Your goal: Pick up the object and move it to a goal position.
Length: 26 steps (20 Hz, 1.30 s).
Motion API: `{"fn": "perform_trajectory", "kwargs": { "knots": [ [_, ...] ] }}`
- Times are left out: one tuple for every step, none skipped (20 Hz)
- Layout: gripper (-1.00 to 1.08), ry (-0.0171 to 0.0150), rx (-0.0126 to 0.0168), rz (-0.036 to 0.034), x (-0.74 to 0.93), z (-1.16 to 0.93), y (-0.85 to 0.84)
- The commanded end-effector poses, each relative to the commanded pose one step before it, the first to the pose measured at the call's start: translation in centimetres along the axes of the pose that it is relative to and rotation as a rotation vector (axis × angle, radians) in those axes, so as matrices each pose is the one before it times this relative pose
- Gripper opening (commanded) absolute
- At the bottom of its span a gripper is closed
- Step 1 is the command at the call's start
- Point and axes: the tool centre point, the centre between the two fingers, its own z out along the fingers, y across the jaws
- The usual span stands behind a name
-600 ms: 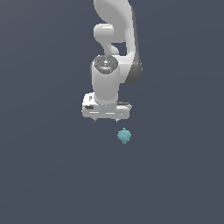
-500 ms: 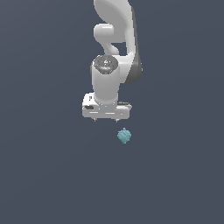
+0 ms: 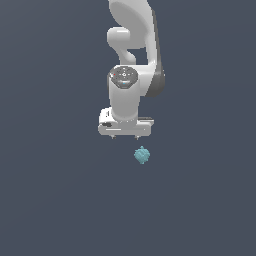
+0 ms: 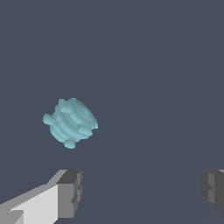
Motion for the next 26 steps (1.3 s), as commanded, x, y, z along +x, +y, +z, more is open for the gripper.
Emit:
{"fn": "perform_trajectory", "kwargs": {
  "knots": [
    [1.0, -0.00185, 0.00221, 0.00122, -0.06, 0.029, -0.064],
    [1.0, 0.0008, -0.00075, -0.00129, 0.029, -0.009, 0.02],
    [1.0, 0.00064, -0.00057, -0.00297, 0.028, 0.01, -0.01],
    [1.0, 0.00046, -0.00036, -0.00465, 0.029, 0.031, -0.04],
    [1.0, 0.00038, -0.00024, -0.00642, 0.032, 0.05, -0.068],
    [1.0, 0.00037, -0.00019, -0.00825, 0.038, 0.067, -0.093],
    [1.0, 0.00044, -0.0002, -0.01009, 0.047, 0.082, -0.115],
    [1.0, 0.00061, -0.00031, -0.01198, 0.059, 0.095, -0.133],
    [1.0, 0.00082, -0.00046, -0.01386, 0.072, 0.107, -0.147],
    [1.0, 0.00101, -0.00058, -0.01575, 0.086, 0.119, -0.164],
    [1.0, 0.00116, -0.00065, -0.01753, 0.098, 0.132, -0.18],
    [1.0, 0.00126, -0.00066, -0.01927, 0.11, 0.146, -0.199],
    [1.0, 0.00134, -0.00063, -0.02107, 0.122, 0.161, -0.219],
    [1.0, 0.00145, -0.00062, -0.02288, 0.135, 0.175, -0.238],
    [1.0, 0.00159, -0.00063, -0.0247, 0.15, 0.189, -0.256],
    [1.0, 0.00175, -0.00064, -0.02655, 0.167, 0.202, -0.272],
    [1.0, 0.00191, -0.00062, -0.02839, 0.184, 0.216, -0.29],
    [1.0, 0.00207, -0.00058, -0.03023, 0.202, 0.23, -0.307],
    [1.0, 0.00224, -0.00054, -0.03208, 0.221, 0.244, -0.323],
    [1.0, 0.00244, -0.00049, -0.03391, 0.242, 0.258, -0.338],
    [1.0, 0.00263, -0.00043, -0.03553, 0.263, 0.27, -0.351],
    [1.0, 0.00264, -0.00033, -0.03448, 0.264, 0.262, -0.337],
    [1.0, 0.00257, -0.00025, -0.03258, 0.258, 0.247, -0.314],
    [1.0, 0.0025, -0.00018, -0.03069, 0.25, 0.232, -0.292],
    [1.0, 0.00242, -0.00012, -0.0288, 0.242, 0.218, -0.27],
    [1.0, 0.00233, -0.00008, -0.02692, 0.232, 0.203, -0.25]
  ]
}}
